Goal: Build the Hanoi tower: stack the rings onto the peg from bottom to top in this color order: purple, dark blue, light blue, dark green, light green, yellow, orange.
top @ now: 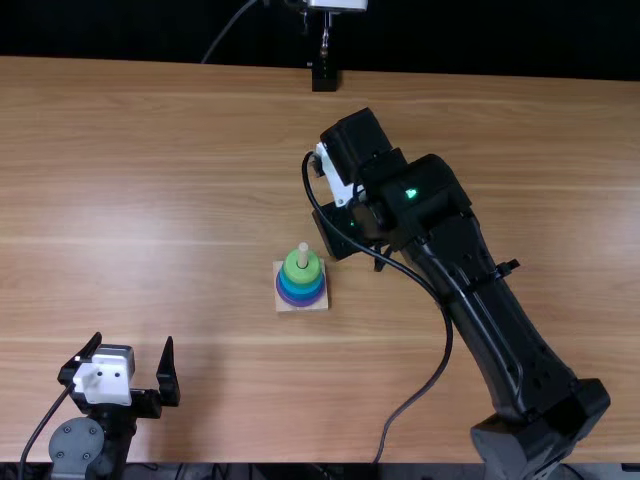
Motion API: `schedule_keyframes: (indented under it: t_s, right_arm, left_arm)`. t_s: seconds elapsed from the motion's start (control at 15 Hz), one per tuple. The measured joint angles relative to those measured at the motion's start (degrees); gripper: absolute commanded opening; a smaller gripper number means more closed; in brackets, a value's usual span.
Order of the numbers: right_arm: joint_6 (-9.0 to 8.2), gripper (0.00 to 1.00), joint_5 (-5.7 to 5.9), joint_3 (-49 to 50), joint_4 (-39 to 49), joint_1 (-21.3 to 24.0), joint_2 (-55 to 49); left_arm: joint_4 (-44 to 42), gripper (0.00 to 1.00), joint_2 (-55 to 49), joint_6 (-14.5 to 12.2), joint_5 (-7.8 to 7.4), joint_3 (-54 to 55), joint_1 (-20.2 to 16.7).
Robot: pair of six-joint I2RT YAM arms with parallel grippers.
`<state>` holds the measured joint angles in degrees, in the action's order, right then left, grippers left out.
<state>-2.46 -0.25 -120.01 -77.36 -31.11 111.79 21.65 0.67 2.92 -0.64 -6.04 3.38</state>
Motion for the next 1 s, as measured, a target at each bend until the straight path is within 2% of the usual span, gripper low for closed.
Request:
schedule_keyframes:
  t_s: [0.4,1.0]
  right_arm:
    - [-0.42,0.0,-0.13,-0.02,-0.09,-3.61,-0.02]
    - [-0.44,0.0,-0.15,-0.09,0.28,-4.68,0.0]
  left_arm:
    - [0.0,1.0,0.0,0.02,-0.02,0.0,0.0]
    - [-0.02,1.0,0.02,0.04,0.0,0.0,0.0]
